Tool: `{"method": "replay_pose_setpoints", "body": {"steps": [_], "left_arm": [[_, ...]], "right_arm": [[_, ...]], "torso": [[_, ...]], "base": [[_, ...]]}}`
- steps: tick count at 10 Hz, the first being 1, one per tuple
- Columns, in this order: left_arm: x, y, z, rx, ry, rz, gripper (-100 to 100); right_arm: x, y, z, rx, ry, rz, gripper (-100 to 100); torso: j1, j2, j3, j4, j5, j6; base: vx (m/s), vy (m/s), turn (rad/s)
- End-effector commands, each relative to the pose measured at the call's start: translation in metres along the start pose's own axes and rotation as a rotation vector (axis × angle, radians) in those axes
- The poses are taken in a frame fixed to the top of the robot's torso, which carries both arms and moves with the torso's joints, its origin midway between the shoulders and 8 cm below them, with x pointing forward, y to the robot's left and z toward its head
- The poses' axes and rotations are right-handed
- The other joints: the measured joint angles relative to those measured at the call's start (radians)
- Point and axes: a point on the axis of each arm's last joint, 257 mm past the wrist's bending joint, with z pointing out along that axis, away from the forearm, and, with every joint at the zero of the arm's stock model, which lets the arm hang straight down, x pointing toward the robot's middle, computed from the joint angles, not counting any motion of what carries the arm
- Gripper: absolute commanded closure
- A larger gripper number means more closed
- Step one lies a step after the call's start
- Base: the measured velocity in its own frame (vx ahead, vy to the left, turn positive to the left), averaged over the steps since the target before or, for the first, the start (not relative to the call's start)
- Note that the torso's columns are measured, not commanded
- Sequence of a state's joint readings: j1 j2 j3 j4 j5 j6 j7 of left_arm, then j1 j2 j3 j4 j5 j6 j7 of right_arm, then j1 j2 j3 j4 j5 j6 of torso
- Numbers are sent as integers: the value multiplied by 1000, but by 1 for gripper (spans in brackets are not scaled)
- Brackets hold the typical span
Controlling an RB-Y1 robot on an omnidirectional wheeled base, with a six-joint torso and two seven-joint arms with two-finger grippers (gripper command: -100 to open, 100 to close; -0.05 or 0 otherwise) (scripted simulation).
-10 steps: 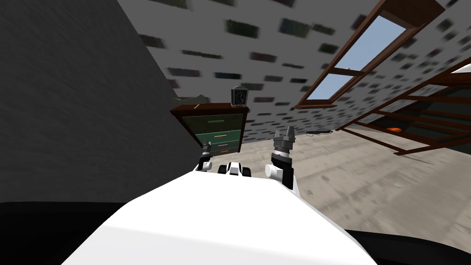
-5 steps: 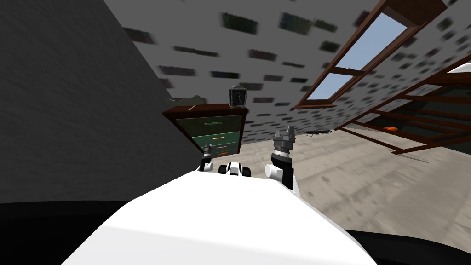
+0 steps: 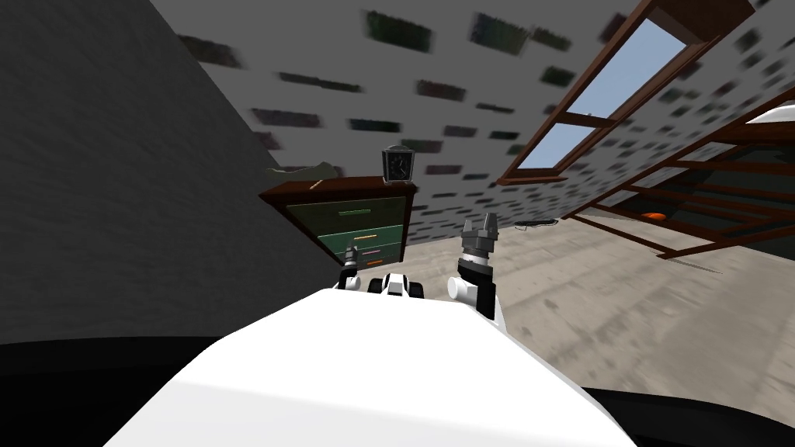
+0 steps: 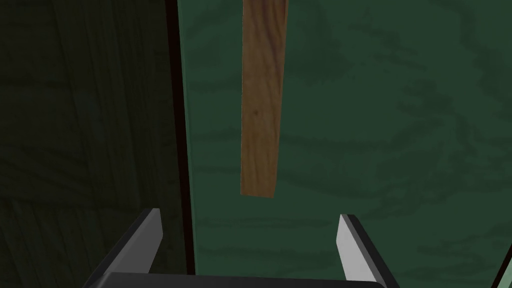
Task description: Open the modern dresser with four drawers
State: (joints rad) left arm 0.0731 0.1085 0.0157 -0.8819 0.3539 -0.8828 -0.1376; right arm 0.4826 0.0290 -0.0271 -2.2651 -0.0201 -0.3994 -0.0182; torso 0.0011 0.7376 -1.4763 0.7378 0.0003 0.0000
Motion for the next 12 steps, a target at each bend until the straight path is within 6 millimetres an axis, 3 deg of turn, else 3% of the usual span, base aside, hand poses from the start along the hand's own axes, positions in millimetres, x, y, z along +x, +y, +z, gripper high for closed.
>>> {"method": "replay_pose_setpoints", "body": {"steps": [1, 3, 5, 6, 7, 12], "left_arm": [[-3, 12, -4, -24, -11, 7, -100], [-4, 13, -5, -25, -11, 8, -100], [-3, 7, 13, -26, -7, 8, -100], [-2, 9, 9, -26, -8, 9, -100], [-4, 13, -5, -25, -12, 8, 100], [2, 5, 14, -22, 3, 6, 100]], "right_arm": [[0, 0, 0, 0, 0, 0, 0], [0, 0, 0, 0, 0, 0, 0], [0, 0, 0, 0, 0, 0, 0], [0, 0, 0, 0, 0, 0, 0], [0, 0, 0, 0, 0, 0, 0], [0, 0, 0, 0, 0, 1, 0]], "torso": [[0, 2, 1, 0, 0, 0], [-2, 2, 1, 1, 0, 0], [-1, 1, 1, 0, 0, 0], [0, -1, -1, 0, 0, 0], [-1, 0, 0, 0, 0, 0], [-3, 4, 3, 1, -1, 0]], "base": [[55, -7, -15], [33, -7, -8], [41, 9, 24], [26, 7, 1], [-36, -8, -34], [-129, -44, 28]]}}
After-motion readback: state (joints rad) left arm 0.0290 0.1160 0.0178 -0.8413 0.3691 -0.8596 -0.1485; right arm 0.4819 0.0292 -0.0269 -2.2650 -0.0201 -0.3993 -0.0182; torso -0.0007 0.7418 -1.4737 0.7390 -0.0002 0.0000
